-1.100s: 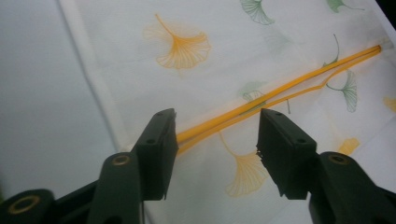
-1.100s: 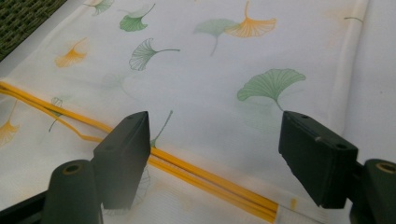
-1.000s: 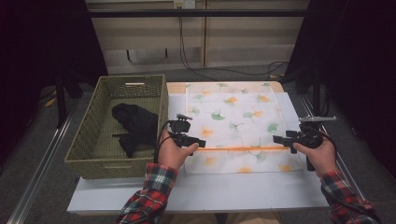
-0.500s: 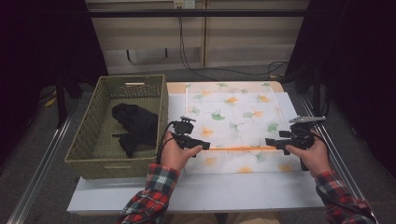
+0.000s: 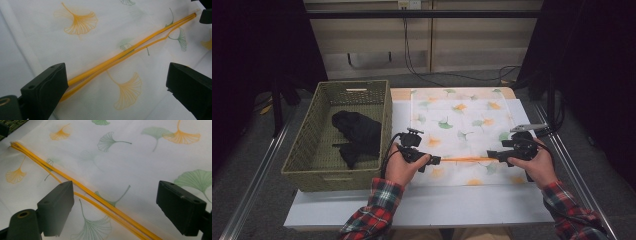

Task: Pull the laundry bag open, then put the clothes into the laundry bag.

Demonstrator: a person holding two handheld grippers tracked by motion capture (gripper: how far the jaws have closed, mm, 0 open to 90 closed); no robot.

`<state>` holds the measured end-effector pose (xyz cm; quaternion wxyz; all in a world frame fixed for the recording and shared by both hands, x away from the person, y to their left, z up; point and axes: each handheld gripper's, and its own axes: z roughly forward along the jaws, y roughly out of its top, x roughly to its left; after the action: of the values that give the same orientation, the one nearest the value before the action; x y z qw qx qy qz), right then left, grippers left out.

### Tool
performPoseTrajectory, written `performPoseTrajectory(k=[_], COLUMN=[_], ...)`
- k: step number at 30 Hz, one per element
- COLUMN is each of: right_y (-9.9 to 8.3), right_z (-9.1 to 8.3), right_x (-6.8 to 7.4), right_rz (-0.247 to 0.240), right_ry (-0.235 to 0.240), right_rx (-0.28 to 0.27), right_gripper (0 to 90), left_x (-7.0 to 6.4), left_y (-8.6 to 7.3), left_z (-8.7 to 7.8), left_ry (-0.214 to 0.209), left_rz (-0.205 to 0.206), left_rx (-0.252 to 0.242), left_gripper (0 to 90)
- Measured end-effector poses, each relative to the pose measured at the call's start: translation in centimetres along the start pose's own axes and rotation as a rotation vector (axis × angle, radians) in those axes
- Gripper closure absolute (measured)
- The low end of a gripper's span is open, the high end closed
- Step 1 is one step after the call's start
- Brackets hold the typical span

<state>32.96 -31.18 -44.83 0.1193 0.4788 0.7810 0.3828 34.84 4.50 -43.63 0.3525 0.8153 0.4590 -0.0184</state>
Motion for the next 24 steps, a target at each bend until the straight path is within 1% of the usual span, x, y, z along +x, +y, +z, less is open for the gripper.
performPoseTrajectory(k=[1, 2, 3, 5, 9, 10, 11, 13, 14, 15, 18, 20, 21, 24], right_y=[0.1, 0.3, 0.4, 0.7, 1.1, 1.2, 1.3, 1.4, 1.4, 1.5, 1.5, 1.5, 1.4, 1.4], right_z=[0.2, 0.3, 0.5, 0.9, 1.6, 1.8, 2.0, 2.4, 2.6, 2.8, 3.4, 3.8, 4.0, 4.6], right_x=[0.2, 0.3, 0.5, 0.8, 1.3, 1.3, 1.5, 1.7, 1.8, 1.9, 2.1, 2.2, 2.4, 2.5], right_rz=[-0.007, -0.011, -0.016, -0.032, -0.048, -0.058, -0.07, -0.078, -0.082, -0.093, -0.116, -0.14, -0.138, -0.166], right_ry=[0.003, 0.008, 0.008, 0.026, 0.027, 0.033, 0.03, 0.041, 0.045, 0.044, 0.057, 0.058, 0.062, 0.052], right_rx=[-0.001, 0.001, 0.001, 0.0, 0.01, 0.016, 0.013, 0.025, 0.027, 0.025, 0.034, 0.047, 0.053, 0.067], right_gripper=[14.3, 14.2, 14.2, 14.0, 14.0, 14.0, 14.1, 14.3, 14.5, 14.6, 15.1, 16.3, 16.8, 19.0], left_x=[0.0, -0.1, -0.1, -0.1, 0.0, 0.0, 0.1, 0.0, 0.1, 0.0, 0.0, 0.1, 0.1, 0.1], left_y=[-0.1, -0.1, -0.2, -0.3, -0.8, -0.9, -1.0, -1.2, -1.2, -1.3, -1.3, -1.5, -1.5, -1.6], left_z=[-0.1, -0.1, -0.2, -0.3, -0.4, -0.4, -0.4, -0.4, -0.4, -0.4, -0.5, -0.5, -0.4, -0.4], left_ry=[-0.016, -0.022, -0.021, -0.017, -0.028, -0.029, -0.03, -0.031, -0.036, -0.037, -0.04, -0.041, -0.039, -0.044], left_rz=[0.007, 0.012, 0.018, 0.009, 0.012, 0.004, 0.0, -0.012, 0.0, 0.001, -0.008, -0.012, -0.016, -0.015], left_rx=[0.003, -0.002, 0.006, 0.0, 0.005, -0.001, -0.002, 0.001, 0.006, 0.003, 0.0, 0.001, 0.001, 0.001], left_gripper=[4.0, 3.5, 3.1, 3.7, 3.7, 3.7, 3.9, 4.0, 4.1, 3.8, 3.7, 3.7, 3.7, 4.0])
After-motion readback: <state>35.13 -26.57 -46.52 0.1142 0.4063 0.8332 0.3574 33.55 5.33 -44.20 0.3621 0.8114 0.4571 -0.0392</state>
